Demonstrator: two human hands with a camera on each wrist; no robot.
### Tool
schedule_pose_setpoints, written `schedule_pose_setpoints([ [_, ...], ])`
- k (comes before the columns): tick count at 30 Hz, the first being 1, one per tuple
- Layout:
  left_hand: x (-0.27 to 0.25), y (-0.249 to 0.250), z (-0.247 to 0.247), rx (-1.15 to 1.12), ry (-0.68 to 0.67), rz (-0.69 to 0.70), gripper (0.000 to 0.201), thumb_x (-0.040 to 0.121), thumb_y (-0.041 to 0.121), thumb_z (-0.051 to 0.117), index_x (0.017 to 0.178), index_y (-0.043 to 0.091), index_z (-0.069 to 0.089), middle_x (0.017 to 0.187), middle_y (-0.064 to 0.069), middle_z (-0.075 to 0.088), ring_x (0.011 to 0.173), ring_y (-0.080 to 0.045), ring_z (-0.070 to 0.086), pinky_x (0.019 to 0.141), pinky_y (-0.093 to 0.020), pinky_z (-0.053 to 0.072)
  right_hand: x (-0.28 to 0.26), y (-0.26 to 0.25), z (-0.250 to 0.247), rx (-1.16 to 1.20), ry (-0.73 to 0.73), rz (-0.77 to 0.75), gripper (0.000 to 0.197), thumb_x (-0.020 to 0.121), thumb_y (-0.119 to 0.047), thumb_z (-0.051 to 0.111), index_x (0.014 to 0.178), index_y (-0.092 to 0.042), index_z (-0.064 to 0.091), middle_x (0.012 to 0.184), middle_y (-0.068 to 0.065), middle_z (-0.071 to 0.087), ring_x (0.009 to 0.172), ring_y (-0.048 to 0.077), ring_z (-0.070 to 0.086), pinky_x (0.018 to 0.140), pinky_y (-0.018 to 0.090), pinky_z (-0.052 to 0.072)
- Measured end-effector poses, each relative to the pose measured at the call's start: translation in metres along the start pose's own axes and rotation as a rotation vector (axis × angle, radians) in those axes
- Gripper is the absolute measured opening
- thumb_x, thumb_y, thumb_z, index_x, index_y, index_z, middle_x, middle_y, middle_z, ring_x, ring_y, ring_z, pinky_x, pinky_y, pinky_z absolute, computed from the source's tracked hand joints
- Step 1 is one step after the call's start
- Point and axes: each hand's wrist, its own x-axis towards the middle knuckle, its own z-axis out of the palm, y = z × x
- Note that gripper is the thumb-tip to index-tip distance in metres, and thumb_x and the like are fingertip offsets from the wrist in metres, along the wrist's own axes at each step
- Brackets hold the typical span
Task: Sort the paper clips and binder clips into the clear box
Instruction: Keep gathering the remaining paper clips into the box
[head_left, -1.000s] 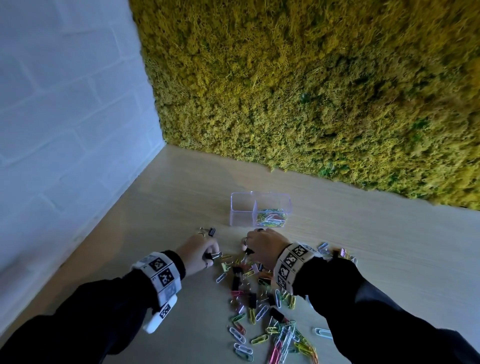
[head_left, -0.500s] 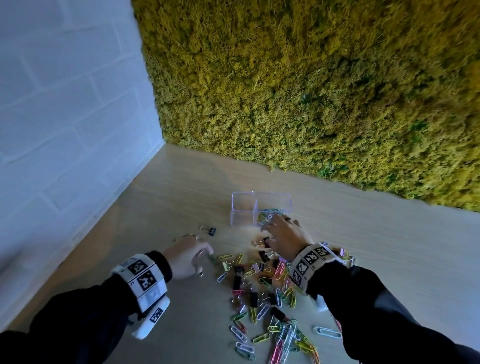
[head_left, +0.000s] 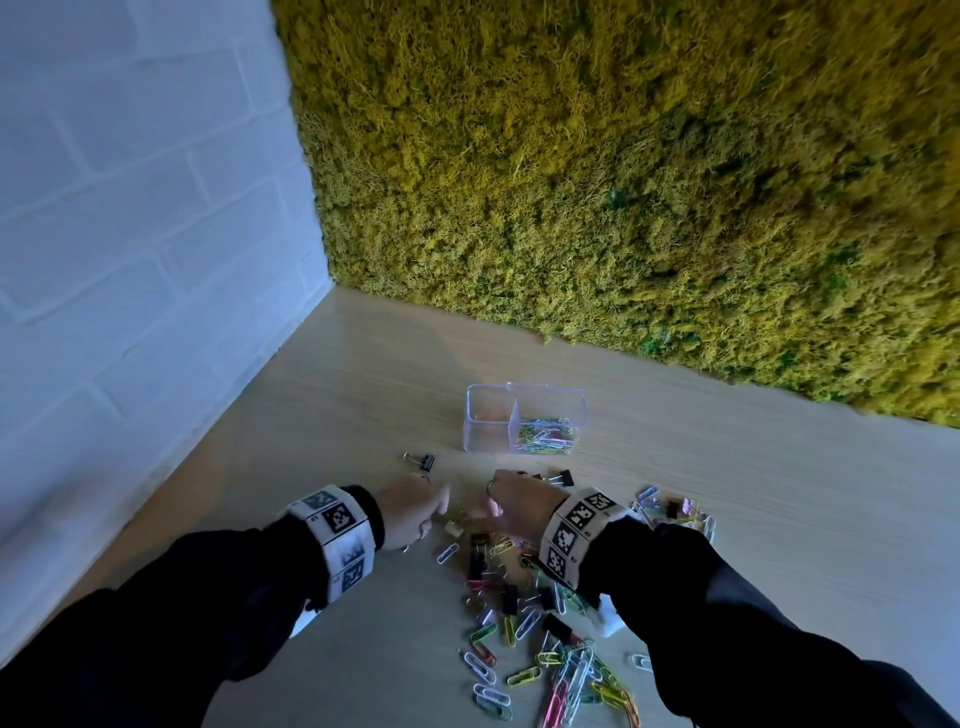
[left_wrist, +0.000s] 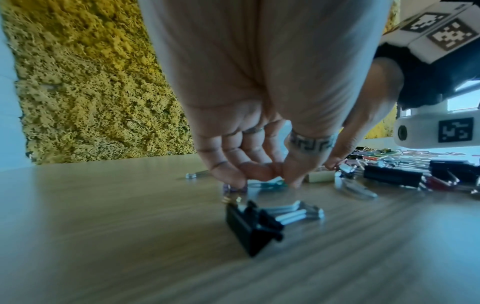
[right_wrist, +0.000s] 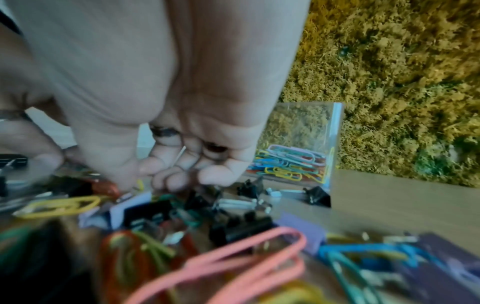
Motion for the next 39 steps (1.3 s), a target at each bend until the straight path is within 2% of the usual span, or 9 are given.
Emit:
schedule_pose_setpoints([
  [2, -0.001, 0.002, -0.004, -0.072, 0.046, 0.004, 0.024, 0.083, -0.006, 0.042, 0.102, -0.001, 0.056, 0.079, -0.003, 0.062, 0.061, -0.001, 0.047, 0.057, -0.010, 0.032, -0.008, 0.002, -0.001, 0.126, 0.047, -0.011, 0.020, 0.090, -0.012, 0.046, 0.099, 0.002, 0.058, 0.107, 0.018, 0.062, 0.095, 0.027, 0.061, 0.081, 0.029, 0.043],
  [5, -0.001, -0.001, -0.008, -0.245, 0.138, -0.023, 0.022, 0.081, -0.007, 0.047, 0.086, 0.011, 0.059, 0.074, 0.011, 0.054, 0.059, 0.005, 0.050, 0.058, -0.003, 0.036, -0.015, 0.014, -0.004, 0.389, 0.203, 0.013, 0.015, 0.092, -0.009, 0.043, 0.092, -0.012, 0.058, 0.103, 0.012, 0.066, 0.080, 0.023, 0.063, 0.078, 0.032, 0.049],
  [11, -0.003, -0.003, 0.007, -0.203, 0.075, -0.064, 0.036, 0.075, 0.015, 0.072, 0.105, 0.005, 0.055, 0.073, 0.016, 0.040, 0.062, 0.005, 0.038, 0.056, -0.006, 0.031, -0.035, 0.033, -0.001, 0.951, 0.211, 0.139, 0.029, 0.090, 0.009, 0.033, 0.077, -0.015, 0.042, 0.067, 0.003, 0.048, 0.043, 0.003, 0.046, 0.043, 0.021, 0.040],
  [15, 0.002, -0.001, 0.014, -0.217, 0.153, -0.080, 0.031, 0.075, 0.010, 0.070, 0.103, 0.002, 0.059, 0.073, 0.012, 0.046, 0.064, -0.003, 0.046, 0.057, -0.007, 0.032, -0.031, 0.025, 0.011, 0.562, 0.175, 0.102, 0.016, 0.090, -0.007, 0.040, 0.084, -0.013, 0.054, 0.086, 0.016, 0.060, 0.071, 0.021, 0.056, 0.071, 0.036, 0.049],
  [18, 0.002, -0.001, 0.014, -0.221, 0.200, -0.113, 0.025, 0.076, 0.001, 0.066, 0.100, 0.004, 0.059, 0.085, 0.002, 0.051, 0.077, -0.012, 0.050, 0.056, -0.008, 0.034, -0.033, 0.019, 0.014, 0.387, 0.089, -0.017, 0.023, 0.085, -0.017, 0.060, 0.104, -0.005, 0.058, 0.109, 0.012, 0.062, 0.097, 0.020, 0.057, 0.088, 0.025, 0.040],
  [23, 0.002, 0.001, 0.015, -0.274, 0.228, -0.120, 0.026, 0.081, -0.013, 0.041, 0.094, -0.002, 0.060, 0.068, 0.007, 0.046, 0.063, -0.011, 0.050, 0.054, -0.011, 0.038, -0.026, 0.018, 0.008, 0.265, 0.083, -0.013, 0.025, 0.081, -0.013, 0.064, 0.102, 0.000, 0.063, 0.109, 0.016, 0.065, 0.104, 0.024, 0.058, 0.083, 0.023, 0.037],
  [30, -0.005, 0.004, 0.015, -0.295, 0.190, -0.134, 0.017, 0.078, -0.005, 0.056, 0.090, 0.007, 0.059, 0.065, 0.012, 0.045, 0.059, 0.001, 0.043, 0.053, -0.008, 0.035, -0.031, 0.015, 0.007, 0.209, 0.086, 0.014, 0.022, 0.085, -0.012, 0.056, 0.102, 0.000, 0.063, 0.109, 0.015, 0.065, 0.104, 0.026, 0.058, 0.087, 0.029, 0.042],
  [35, -0.014, 0.005, -0.008, -1.192, 0.209, -0.279, 0.026, 0.086, -0.012, 0.033, 0.077, 0.006, 0.050, 0.070, -0.007, 0.051, 0.060, -0.015, 0.050, 0.049, -0.018, 0.046, -0.042, 0.025, 0.002, 0.463, 0.176, 0.046, 0.010, 0.087, -0.015, 0.057, 0.079, -0.010, 0.059, 0.077, 0.000, 0.052, 0.081, 0.020, 0.049, 0.071, 0.022, 0.044],
  [39, -0.015, 0.010, -0.012, -1.808, 0.205, -0.328, 0.022, 0.076, -0.008, 0.029, 0.065, 0.007, 0.041, 0.057, -0.007, 0.048, 0.048, -0.019, 0.049, 0.042, -0.022, 0.047, -0.049, 0.027, -0.003, 0.793, 0.120, 0.136, 0.032, 0.090, -0.009, 0.052, 0.065, -0.023, 0.039, 0.067, -0.008, 0.040, 0.063, 0.005, 0.038, 0.054, 0.008, 0.034],
])
